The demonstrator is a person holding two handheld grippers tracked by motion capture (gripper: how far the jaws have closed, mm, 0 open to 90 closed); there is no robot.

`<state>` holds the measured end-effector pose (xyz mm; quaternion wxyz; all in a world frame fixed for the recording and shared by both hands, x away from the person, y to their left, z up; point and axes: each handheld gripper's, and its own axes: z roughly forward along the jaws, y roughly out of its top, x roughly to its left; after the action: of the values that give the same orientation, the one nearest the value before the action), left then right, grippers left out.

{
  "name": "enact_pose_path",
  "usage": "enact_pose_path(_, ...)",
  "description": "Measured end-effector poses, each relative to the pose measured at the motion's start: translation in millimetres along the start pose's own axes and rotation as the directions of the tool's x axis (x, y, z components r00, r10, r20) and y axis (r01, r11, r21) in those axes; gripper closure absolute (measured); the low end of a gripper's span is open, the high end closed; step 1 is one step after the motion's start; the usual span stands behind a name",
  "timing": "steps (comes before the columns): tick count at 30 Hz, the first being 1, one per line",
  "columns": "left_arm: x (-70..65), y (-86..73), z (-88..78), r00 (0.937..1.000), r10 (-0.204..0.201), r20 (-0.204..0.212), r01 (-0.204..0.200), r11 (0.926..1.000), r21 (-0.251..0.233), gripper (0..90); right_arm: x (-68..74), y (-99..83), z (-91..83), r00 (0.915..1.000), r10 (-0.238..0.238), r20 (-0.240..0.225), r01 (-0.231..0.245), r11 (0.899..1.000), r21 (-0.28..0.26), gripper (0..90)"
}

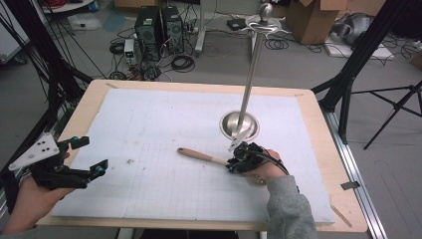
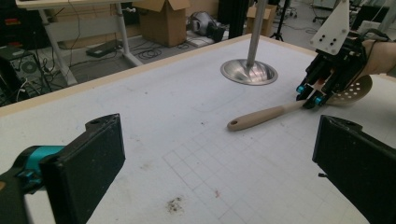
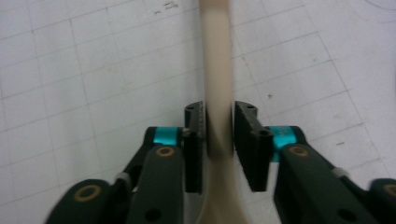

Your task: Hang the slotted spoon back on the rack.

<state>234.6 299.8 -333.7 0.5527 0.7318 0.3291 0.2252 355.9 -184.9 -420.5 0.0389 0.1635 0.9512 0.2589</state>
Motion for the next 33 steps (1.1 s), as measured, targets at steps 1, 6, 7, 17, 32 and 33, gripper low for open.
enact_pose_path(1,0.2,-0.2,-0.1,1.0,-0.001,-0.002,0.001,1.0,0.001,2.7,-0.1,-0.2,0.0,1.0,-0.001,-0.001,0.001,1.0,-0.002,76.4)
enact_pose_path(6,0.2,0.1,-0.4,1.0,0.001,-0.001,-0.001,1.0,-0.001,2.7,0.7,-0.3,-0.2,1.0,0.007,0.004,-0.007,1.0,-0.002,77.5)
enact_pose_path(7,0.1,0.3,-0.5,1.0,0.001,-0.001,-0.001,1.0,-0.001,2.7,0.7,-0.3,-0.1,1.0,0.009,0.003,-0.009,1.0,-0.003,77.6)
enact_pose_path(17,0.7,0.0,0.1,1.0,-0.001,-0.001,0.001,1.0,-0.001,2.7,-2.9,-4.5,-2.5,0.999,0.033,-0.03,-0.034,0.999,-0.04,77.8)
enact_pose_path(32,2.1,0.7,1.1,1.0,-0.003,0.002,0.003,1.0,-0.003,2.7,-2.2,-8.8,-22.2,0.9985,0.053,-0.017,-0.054,0.992,-0.116,77.9)
enact_pose_path(33,2.2,0.8,1.4,1.0,-0.001,0.001,0.001,1.0,-0.003,2.7,-2.3,-9.5,-24.2,0.9983,0.056,-0.016,-0.057,0.991,-0.118,77.8)
